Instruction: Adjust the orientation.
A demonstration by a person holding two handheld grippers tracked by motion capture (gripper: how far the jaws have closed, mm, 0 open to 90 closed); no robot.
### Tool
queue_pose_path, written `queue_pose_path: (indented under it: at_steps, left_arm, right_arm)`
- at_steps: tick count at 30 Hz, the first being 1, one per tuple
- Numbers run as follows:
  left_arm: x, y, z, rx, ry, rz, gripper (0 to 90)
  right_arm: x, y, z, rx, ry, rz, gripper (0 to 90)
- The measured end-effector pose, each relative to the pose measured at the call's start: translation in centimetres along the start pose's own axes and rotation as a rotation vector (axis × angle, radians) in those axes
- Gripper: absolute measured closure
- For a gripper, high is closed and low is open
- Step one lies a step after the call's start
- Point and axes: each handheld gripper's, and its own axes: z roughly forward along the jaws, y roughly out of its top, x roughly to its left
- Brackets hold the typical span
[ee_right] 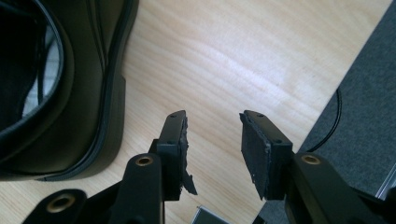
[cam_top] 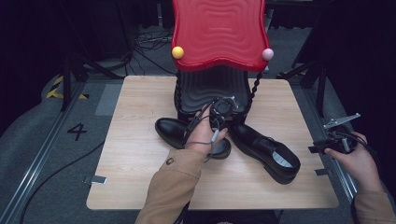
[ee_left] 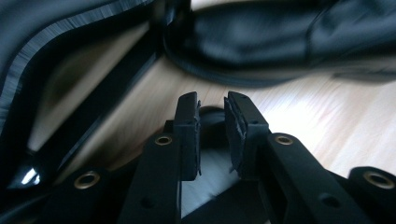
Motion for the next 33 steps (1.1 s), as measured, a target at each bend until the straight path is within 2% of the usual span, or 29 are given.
queue_pose_path:
  at_steps: [2,5,7,9,12,15,17,19,22,25,29,31,33]
  left_arm:
    - [-0.2,0.1,-0.8,-0.002,-0.005,0.013,72.9]
    - [-1.0,-0.2,-1.5,0.015,-0.04,0.034,71.8]
    - [-1.5,-0.3,-1.7,0.025,-0.036,0.052,69.5]
    - [-1.9,-0.5,-1.7,0.033,-0.046,0.052,68.2]
    - [-2.2,-0.6,-1.1,0.064,-0.061,0.048,61.1]
    - [-1.8,-0.6,0.3,0.125,-0.07,-0.002,55.5]
    - [-1.5,-0.6,1.2,0.148,-0.064,-0.042,51.9]
    - [-1.3,-0.5,1.6,0.164,-0.054,-0.056,50.6]
    - [-0.9,-0.4,2.7,0.166,-0.04,-0.082,50.2]
    - [-0.6,-0.3,3.5,0.168,-0.047,-0.087,50.7]
    - [-0.1,-0.1,4.6,0.152,-0.069,-0.12,51.0]
    - [0.1,0.0,5.1,0.148,-0.074,-0.142,53.7]
    - [0.1,0.0,5.3,0.146,-0.101,-0.137,65.6]
  right_arm:
    - [0.0,0.0,-0.2,-0.007,0.0,0.005,61.7]
    - [0.0,-0.1,-0.1,0.0,0.0,0.008,61.1]
    - [0.0,0.0,0.2,0.011,0.005,0.004,60.4]
    - [0.1,0.0,0.2,0.016,0.005,0.004,60.4]
    - [0.2,0.1,0.4,0.024,0.009,0.002,59.6]
    - [0.3,0.1,0.5,0.029,0.012,-0.005,59.0]
    - [0.3,0.1,0.6,0.03,0.014,-0.004,58.7]
    - [0.2,0.1,0.7,0.031,0.016,-0.004,58.2]
    - [0.2,0.1,0.9,0.037,0.017,-0.002,57.8]
    - [0.3,0.1,1.1,0.041,0.019,-0.004,57.7]
    - [0.3,0.2,1.3,0.048,0.021,-0.009,57.5]
    - [0.4,0.2,1.4,0.048,0.022,-0.011,57.5]
    - [0.4,0.2,1.4,0.05,0.021,-0.012,57.4]
